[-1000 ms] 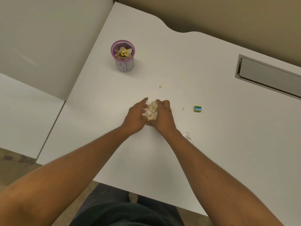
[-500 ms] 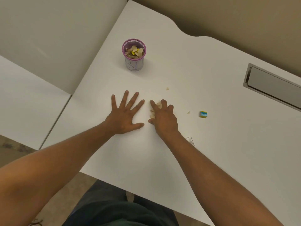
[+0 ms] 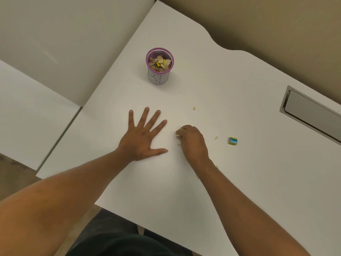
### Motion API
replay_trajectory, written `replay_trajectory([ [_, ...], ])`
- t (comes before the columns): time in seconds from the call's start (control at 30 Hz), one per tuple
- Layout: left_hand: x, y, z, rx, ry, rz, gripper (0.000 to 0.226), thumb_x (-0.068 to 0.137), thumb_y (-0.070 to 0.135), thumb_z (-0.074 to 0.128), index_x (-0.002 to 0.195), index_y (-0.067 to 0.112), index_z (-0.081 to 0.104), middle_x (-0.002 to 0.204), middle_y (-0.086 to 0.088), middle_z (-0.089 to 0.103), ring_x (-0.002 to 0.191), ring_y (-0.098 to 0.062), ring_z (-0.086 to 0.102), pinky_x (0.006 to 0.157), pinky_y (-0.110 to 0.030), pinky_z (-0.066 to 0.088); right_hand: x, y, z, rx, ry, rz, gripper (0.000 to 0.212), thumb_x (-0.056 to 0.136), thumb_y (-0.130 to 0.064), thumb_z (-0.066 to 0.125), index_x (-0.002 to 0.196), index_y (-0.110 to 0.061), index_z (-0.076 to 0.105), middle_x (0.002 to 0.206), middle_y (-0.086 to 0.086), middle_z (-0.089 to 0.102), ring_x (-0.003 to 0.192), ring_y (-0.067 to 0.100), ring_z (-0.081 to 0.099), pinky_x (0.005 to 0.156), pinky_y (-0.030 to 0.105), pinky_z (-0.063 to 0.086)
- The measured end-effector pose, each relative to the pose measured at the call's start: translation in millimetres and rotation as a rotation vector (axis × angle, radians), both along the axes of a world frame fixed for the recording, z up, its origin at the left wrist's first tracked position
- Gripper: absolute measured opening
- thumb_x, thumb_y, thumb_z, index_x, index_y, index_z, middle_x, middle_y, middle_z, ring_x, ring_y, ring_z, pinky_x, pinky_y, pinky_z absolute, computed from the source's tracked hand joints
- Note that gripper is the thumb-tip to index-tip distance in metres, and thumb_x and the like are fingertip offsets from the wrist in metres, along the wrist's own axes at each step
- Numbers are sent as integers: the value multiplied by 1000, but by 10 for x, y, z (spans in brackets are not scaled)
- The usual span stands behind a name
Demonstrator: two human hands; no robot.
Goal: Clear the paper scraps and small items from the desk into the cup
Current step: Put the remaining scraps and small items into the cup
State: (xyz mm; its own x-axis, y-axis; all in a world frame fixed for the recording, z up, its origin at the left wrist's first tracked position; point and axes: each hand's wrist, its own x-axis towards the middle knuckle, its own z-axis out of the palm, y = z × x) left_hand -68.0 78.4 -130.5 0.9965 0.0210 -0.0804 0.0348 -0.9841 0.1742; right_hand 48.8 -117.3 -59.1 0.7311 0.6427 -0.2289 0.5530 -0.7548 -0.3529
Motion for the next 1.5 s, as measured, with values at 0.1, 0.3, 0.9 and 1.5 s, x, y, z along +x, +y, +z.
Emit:
replay_trajectory([
  [0.1, -5, 0, -23, -8, -28, 11, 105, 91, 97, 28, 175, 35, 12, 185, -3, 3, 171, -41, 2, 126, -83, 3, 82, 40, 83, 214, 228, -340, 20, 93, -1, 66, 104, -10, 81, 105, 0, 77, 91, 2, 72, 70, 16, 61],
  [0.3, -23, -2, -78, -15, -95, 11, 101, 94, 94, 33, 174, 35, 16, 185, -4, 7, 171, -41, 2, 126, -83, 3, 524, 565, 700, 501, 353, -464, 14, 87, -18, 79, 99, -21, 84, 96, -14, 80, 88, -7, 72, 81, 5, 52],
  [0.9, -32, 0, -68, -38, -108, 42, 93, 98, 89, 31, 174, 35, 19, 185, -3, 11, 171, -41, 5, 127, -82, 7, 1495, 2034, 806, -269, -169, 379, 29, 92, -8, 64, 120, -8, 71, 119, 16, 68, 105, 35, 68, 92, 38, 58],
  [1.5, -29, -18, -102, 10, -142, 47, 92, 98, 87, 37, 173, 38, 20, 185, 0, 13, 171, -37, 8, 128, -80, 7, 1784, 1135, 1368, 37, -36, 153, 32, 96, 1, 62, 118, -16, 77, 111, 8, 76, 98, 19, 74, 93, 32, 59],
])
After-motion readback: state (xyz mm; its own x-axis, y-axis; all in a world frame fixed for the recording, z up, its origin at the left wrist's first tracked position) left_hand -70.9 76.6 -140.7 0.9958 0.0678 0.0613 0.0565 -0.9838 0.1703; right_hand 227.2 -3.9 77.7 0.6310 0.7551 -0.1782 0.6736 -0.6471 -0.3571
